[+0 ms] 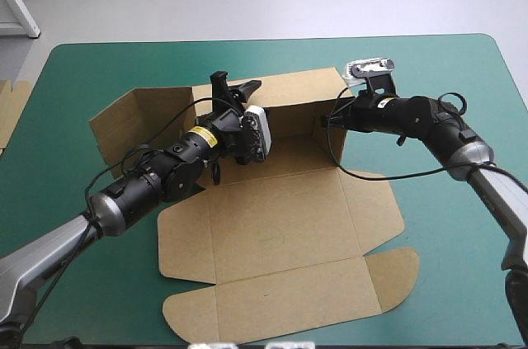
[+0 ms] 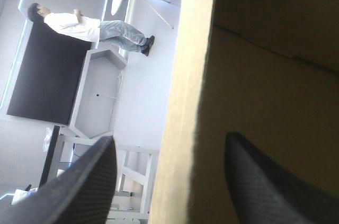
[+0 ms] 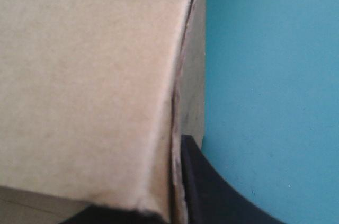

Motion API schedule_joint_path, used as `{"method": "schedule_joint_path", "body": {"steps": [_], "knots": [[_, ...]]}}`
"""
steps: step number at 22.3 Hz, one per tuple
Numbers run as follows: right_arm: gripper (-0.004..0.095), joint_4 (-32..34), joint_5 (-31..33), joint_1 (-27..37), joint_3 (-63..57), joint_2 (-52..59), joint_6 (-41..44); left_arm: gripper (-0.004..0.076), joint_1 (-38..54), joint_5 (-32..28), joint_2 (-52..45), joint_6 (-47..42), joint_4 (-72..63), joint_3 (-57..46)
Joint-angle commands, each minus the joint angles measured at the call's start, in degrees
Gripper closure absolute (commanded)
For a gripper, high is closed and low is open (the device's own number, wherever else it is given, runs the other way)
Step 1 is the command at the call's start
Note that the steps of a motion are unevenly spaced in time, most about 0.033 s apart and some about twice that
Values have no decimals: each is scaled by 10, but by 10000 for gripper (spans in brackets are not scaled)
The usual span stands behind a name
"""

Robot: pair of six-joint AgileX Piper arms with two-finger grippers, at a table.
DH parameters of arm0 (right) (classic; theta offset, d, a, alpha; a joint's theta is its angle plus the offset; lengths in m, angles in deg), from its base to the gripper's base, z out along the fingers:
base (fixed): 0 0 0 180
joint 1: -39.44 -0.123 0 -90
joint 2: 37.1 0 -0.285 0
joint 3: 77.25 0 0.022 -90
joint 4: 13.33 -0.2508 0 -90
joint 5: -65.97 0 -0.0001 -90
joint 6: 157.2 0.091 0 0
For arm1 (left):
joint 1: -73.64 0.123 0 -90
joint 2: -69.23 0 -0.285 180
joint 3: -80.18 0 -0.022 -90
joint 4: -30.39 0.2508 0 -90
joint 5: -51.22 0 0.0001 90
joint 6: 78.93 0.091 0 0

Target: Fold the box

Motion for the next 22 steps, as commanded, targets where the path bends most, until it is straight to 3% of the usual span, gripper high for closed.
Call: {"method": "schedule_joint_path", "body": {"steps": [1,6,13,22], "knots": [[906,-4,-39,0,24,19,35,284,-7,-38,-34,-9,-9,14],[906,9,-33,0,27,3,54,285,-36,-26,-51,-13,-23,14],[907,61,53,34,101,-4,78,285,-45,1,-107,-13,-148,22],[907,113,103,34,112,-6,104,316,38,121,-113,-13,-231,119]]}}
